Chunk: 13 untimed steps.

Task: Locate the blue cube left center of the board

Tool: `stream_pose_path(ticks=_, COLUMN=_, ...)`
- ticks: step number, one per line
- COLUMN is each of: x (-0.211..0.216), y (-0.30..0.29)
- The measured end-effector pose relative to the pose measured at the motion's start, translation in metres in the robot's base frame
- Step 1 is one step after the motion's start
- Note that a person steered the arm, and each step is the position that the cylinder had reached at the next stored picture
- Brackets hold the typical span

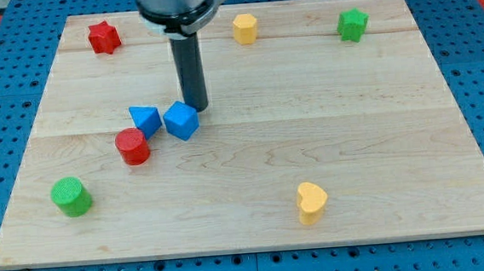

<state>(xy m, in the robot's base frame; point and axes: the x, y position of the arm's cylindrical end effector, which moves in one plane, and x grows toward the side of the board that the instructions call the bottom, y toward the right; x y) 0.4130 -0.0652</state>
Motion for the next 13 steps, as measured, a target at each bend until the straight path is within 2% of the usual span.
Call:
stream_pose_path(ticks=1, x=0.032, y=0.057)
stream_pose_path(ticks=2, x=0.057, y=0.045)
stream_pose_path(ticks=4, x=-0.017, y=-0.031)
stream_pose_path(ticks=5, x=-0.028, y=-0.055)
stream_pose_path(ticks=6, x=-0.028, y=-0.033)
stream_pose_path(ticks=7, x=0.009, y=0.013)
stream_pose_path(ticks=9, x=-0.018, y=-0.096)
stream_pose_path(ticks=10, x=-0.018, y=-0.105)
stream_pose_path(ticks=11, x=-0.024, y=-0.073)
stream_pose_path(ticks=13, x=-0.04, y=-0.061)
